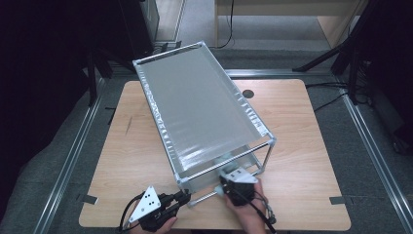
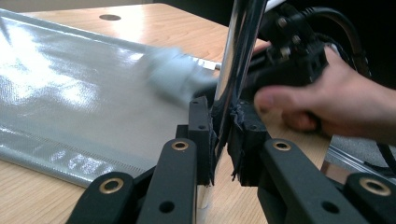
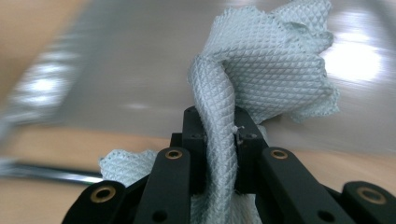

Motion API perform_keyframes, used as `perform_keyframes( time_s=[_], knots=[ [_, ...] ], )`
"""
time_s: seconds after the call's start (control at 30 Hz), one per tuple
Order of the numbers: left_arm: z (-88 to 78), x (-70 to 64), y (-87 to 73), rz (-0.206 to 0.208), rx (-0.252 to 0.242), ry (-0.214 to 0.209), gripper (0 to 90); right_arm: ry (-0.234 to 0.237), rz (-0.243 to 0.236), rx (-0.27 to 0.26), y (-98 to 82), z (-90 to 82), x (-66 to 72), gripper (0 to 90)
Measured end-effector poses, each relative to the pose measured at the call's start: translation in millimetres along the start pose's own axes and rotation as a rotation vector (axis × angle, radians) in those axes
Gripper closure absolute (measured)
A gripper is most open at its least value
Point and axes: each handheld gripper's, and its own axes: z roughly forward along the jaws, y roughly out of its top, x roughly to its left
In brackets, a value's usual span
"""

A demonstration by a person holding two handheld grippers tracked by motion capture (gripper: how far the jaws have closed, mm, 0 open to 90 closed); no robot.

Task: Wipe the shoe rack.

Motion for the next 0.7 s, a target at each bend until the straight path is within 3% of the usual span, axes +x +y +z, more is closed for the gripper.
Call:
perform_keyframes(
  time_s=[0.1,0.17,0.23,0.33,0.43,0.6,0.7],
  knots=[
    [-0.1,0.4,-0.1,-0.003,0.000,-0.004,80.4,0.118,-0.070,0.041,4.0,3.8,27.2,77.3],
    [-0.2,0.9,-0.1,-0.002,0.001,-0.008,80.3,0.124,-0.111,0.039,3.0,4.0,37.9,77.4],
    [-0.2,1.2,-0.1,-0.002,0.001,-0.011,80.3,0.130,-0.101,0.043,3.3,3.3,34.7,77.7],
    [-0.3,1.4,0.0,-0.002,0.002,-0.012,80.4,0.081,-0.061,0.044,3.1,-0.3,16.2,78.2],
    [-0.3,1.8,-0.1,-0.002,0.002,-0.014,80.3,0.009,-0.005,0.043,1.3,-10.1,-11.9,78.2],
    [-0.3,2.3,-0.1,-0.003,0.003,-0.017,80.2,-0.117,0.132,0.028,-5.0,-40.4,-64.8,78.2],
    [-0.1,2.2,0.0,-0.005,0.004,-0.018,80.2,-0.163,0.148,0.042,-11.3,-49.1,-79.8,78.5]
  ],
)
